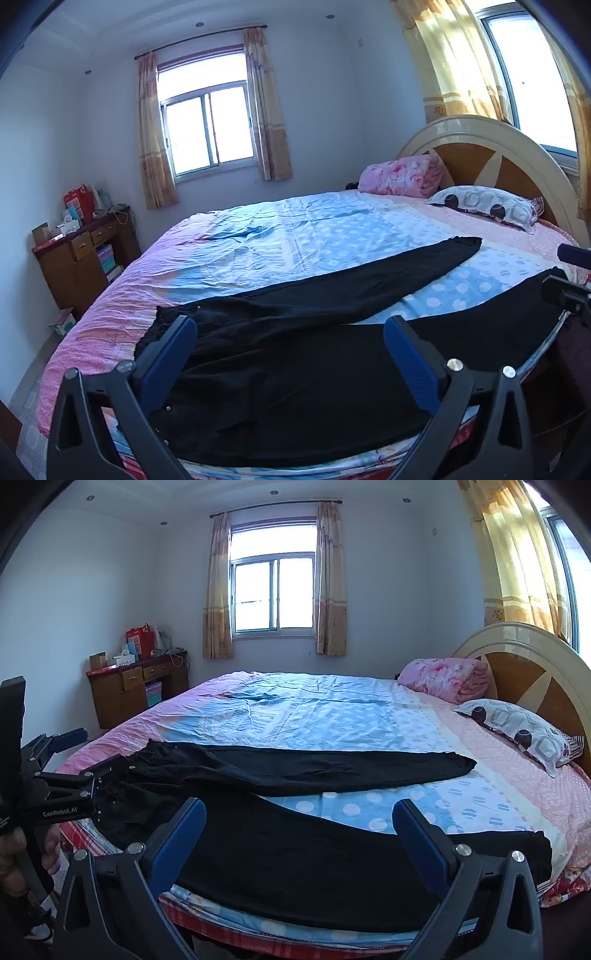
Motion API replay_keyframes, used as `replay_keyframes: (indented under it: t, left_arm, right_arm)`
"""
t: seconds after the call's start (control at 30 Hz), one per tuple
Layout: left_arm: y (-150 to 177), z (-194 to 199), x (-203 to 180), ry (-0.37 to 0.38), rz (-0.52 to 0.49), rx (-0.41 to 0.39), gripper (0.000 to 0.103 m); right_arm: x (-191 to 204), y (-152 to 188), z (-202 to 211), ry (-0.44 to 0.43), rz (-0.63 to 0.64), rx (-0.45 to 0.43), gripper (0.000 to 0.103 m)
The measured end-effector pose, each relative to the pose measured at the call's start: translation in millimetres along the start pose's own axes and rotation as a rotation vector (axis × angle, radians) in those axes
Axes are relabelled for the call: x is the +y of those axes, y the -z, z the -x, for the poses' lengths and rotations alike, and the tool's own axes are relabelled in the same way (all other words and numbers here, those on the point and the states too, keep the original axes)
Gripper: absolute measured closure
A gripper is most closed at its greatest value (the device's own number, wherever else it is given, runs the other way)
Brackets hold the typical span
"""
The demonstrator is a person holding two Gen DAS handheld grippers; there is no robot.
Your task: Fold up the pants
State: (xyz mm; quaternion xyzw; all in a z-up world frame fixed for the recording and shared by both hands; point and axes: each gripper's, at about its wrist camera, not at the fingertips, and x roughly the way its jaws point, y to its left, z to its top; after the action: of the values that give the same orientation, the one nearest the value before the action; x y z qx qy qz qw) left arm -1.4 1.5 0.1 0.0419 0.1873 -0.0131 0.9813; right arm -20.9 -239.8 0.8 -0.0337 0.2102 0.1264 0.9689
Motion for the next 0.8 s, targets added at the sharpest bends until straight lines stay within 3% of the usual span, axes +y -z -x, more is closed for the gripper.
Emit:
replay_keyframes:
  t: [0.3,0.8]
  left_arm:
    - [2,0,13,-0.005,-0.030,0.001,0.000]
    - [-4,-2,0,-0.015,-0.026,0.015,0.000]
  right_arm:
    - [-11,10,-5,0.005,-0.003,0.009,0.001]
    - [-18,13,-21,0.034,-0.023,0.065,0.001]
